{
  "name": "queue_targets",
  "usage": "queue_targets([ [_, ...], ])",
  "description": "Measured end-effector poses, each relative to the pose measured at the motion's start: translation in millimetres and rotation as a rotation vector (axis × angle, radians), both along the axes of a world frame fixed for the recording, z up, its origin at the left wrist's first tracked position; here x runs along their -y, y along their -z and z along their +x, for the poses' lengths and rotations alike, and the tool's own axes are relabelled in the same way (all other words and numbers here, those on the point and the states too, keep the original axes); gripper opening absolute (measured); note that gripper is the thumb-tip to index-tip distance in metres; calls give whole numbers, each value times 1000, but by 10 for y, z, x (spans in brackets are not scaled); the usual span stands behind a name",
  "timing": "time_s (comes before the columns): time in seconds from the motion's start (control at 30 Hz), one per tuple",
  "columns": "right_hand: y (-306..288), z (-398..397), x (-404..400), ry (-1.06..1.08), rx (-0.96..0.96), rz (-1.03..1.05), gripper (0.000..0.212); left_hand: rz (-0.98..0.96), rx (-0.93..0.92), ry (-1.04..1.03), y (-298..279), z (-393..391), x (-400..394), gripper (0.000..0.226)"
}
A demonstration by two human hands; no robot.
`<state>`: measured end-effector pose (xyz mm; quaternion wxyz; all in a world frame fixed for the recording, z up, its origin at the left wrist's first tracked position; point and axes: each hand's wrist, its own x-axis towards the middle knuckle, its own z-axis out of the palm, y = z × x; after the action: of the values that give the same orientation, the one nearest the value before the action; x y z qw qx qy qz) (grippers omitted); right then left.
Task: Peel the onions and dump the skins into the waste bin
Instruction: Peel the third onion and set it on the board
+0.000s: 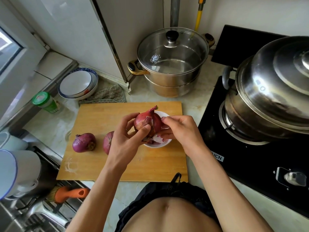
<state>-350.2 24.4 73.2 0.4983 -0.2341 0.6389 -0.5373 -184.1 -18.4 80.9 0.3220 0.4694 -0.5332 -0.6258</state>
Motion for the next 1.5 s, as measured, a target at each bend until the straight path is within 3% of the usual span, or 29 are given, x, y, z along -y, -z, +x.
queue_targets([
  [0.4,11,-11,-28,2,73,55,20,-41,16,0,-27,9,-29,42],
  [0.67,15,-41,-19,19,118,49,11,-85,31,11,-24,-6,-24,40],
  [0.87,47,-17,-7,3,76,68,12,-76,15,-5,-40,2,-38,54],
  [1.13,18,42,-13,-8,176,13,17,83,-105,-124,-41,-25,-41,53],
  [1.3,39,19,-26,-19,116,-28,12,386,-354,-291,-71,-55,19,45],
  [1.5,87,2,-31,16,101,-54,11,489,-400,-295,-78,-59,21,30],
])
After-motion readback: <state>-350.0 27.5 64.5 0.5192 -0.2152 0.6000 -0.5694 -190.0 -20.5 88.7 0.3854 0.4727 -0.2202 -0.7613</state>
